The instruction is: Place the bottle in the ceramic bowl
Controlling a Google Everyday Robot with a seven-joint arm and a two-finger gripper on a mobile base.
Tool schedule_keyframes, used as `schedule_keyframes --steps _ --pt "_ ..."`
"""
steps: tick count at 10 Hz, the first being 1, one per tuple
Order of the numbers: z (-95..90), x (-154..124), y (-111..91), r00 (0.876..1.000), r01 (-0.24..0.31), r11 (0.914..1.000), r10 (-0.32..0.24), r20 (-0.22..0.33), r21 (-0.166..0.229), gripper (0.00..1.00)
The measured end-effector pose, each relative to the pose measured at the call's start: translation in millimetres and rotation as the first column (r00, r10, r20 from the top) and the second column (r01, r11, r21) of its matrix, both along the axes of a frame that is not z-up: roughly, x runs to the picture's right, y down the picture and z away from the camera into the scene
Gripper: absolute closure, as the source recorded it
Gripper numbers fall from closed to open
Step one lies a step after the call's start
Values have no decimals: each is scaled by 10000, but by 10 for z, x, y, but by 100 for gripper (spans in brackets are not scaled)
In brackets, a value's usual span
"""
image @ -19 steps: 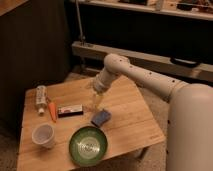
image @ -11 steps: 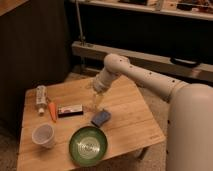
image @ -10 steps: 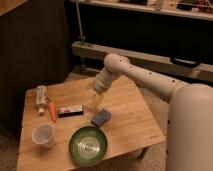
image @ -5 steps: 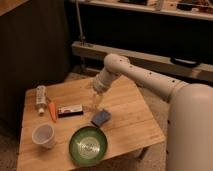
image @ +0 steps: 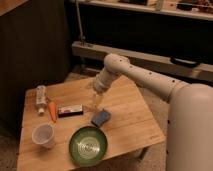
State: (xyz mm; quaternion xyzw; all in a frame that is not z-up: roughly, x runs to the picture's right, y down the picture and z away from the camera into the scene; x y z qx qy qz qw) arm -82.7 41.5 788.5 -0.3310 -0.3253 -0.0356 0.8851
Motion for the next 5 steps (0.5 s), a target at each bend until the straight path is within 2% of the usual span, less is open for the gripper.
schedule_keyframes --steps 2,3,4,5 --pt "21 33 -147 9995 140 9971 -117 -305 754 20" --pt "12 81 -296 9985 354 9888 -289 -467 1450 20" --pt "-31 111 -464 9943 938 9653 -781 -730 2438 20" --pt "-122 66 -619 9833 1798 9172 -1575 -910 3554 20"
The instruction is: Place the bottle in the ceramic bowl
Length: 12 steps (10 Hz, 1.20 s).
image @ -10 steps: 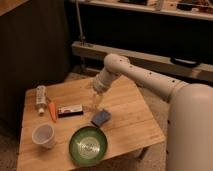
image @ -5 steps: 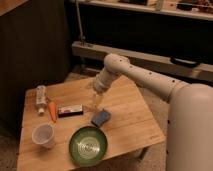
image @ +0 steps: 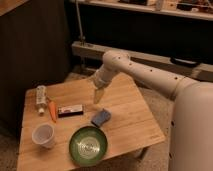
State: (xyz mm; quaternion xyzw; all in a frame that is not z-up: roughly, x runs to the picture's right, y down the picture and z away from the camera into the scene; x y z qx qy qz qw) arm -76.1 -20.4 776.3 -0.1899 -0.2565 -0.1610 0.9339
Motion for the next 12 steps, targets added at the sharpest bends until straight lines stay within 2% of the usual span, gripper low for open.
schedule_keyframes --steps 1,2,3,4,5,6,7,12 --pt "-59 -24 -75 9973 712 9943 -723 107 792 20" --pt "-140 -36 -167 9873 1499 9742 -1567 275 1685 20" --pt "-213 -48 -260 9692 2267 9391 -2437 352 2581 20" --pt "-308 -120 -347 9478 2834 8962 -3160 429 3413 20" --pt "-355 -148 -410 9362 3070 8613 -3498 342 4049 20" --pt "-372 -144 -444 9312 3167 8379 -3637 222 4445 20" --pt "-381 -164 -453 9299 3177 8312 -3671 213 4562 20" --pt "-382 -178 -452 9302 3167 8316 -3665 222 4563 20"
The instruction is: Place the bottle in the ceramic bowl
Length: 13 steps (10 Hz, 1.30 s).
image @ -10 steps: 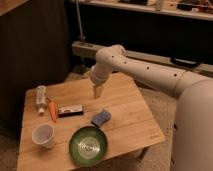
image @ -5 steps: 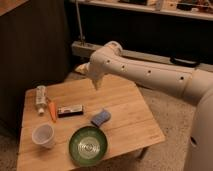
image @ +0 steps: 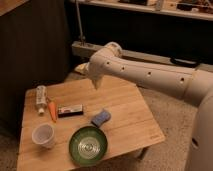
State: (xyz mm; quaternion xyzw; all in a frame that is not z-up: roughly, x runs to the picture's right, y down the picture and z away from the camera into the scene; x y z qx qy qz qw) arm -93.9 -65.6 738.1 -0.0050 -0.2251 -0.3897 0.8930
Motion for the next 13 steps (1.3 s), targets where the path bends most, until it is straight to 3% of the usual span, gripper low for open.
schedule_keyframes --steps 3,5,9,11,13 --pt "10 22 -6 10000 -51 10000 51 63 27 20" --pt "28 133 -176 9989 -160 9994 146 451 303 20" --pt "358 183 -950 9894 665 9949 -756 1241 762 20" --pt "519 -15 -1218 9734 1587 9818 -1732 1500 1040 20" --pt "572 -208 -1280 9508 2347 9636 -2549 1758 1279 20"
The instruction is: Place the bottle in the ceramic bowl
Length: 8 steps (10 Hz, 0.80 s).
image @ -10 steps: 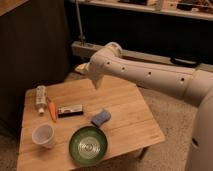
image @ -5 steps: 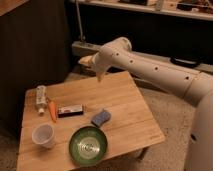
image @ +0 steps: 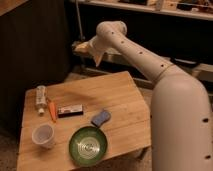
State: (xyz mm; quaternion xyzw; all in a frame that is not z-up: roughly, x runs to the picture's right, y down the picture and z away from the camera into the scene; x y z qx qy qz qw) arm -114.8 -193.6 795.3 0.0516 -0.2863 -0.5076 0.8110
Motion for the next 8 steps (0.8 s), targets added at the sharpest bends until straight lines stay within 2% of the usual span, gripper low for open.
schedule_keyframes --steps 1,3,5,6,7,8 --pt "-3 -139 20 9983 542 9985 -544 191 114 20" --pt "-43 -467 156 9877 1467 9888 -1480 497 278 20" --pt "-91 -1077 455 9578 2642 9636 -2672 1059 416 20" --pt "-76 -1295 543 9445 2994 9531 -3027 1275 448 20" --pt "-36 -1557 643 9256 3412 9388 -3443 1571 474 20" --pt "78 -1801 780 9003 3913 9191 -3927 1879 464 20"
